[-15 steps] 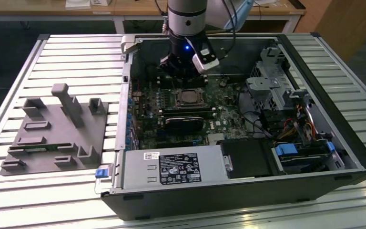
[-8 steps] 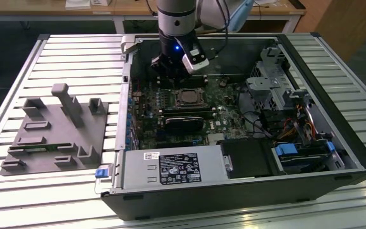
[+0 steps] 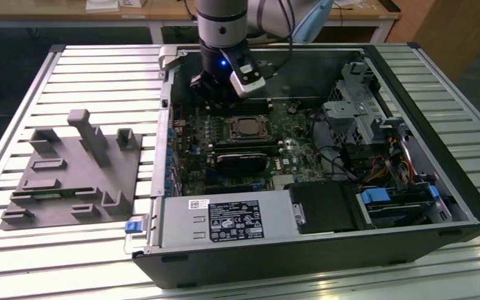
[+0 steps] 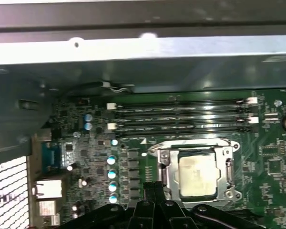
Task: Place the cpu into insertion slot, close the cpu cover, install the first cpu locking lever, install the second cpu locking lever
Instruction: 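Install the first cpu locking lever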
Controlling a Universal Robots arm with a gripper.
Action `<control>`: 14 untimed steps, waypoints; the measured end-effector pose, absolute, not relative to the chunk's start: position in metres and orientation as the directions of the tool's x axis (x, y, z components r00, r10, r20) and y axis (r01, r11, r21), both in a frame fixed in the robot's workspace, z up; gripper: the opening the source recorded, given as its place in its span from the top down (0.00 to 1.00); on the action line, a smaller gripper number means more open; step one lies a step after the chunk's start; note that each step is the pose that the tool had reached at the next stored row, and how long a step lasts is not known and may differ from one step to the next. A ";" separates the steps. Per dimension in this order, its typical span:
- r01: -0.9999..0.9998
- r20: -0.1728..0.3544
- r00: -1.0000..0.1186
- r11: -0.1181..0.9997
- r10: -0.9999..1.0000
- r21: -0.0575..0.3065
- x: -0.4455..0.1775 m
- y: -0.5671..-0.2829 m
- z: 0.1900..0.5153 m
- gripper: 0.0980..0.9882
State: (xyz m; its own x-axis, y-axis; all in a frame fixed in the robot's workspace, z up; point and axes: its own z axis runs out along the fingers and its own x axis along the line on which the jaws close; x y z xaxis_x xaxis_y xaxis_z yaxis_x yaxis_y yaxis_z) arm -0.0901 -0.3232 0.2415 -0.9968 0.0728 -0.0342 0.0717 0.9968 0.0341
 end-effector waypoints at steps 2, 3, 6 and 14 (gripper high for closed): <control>0.072 -0.034 -0.997 0.997 0.073 0.035 -0.093 -0.323 0.242 0.99; 0.072 -0.034 -0.997 0.997 0.073 0.036 -0.094 -0.323 0.241 0.99; 0.072 -0.033 -0.997 0.996 0.073 0.049 -0.097 -0.323 0.242 0.99; 0.072 -0.027 -0.997 0.988 0.076 0.137 -0.102 -0.323 0.241 0.99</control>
State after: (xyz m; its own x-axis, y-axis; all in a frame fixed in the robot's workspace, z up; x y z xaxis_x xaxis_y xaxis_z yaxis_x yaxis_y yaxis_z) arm -0.1018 -0.3233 0.2415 -0.9968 0.0759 -0.0265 0.0715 0.9879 0.1374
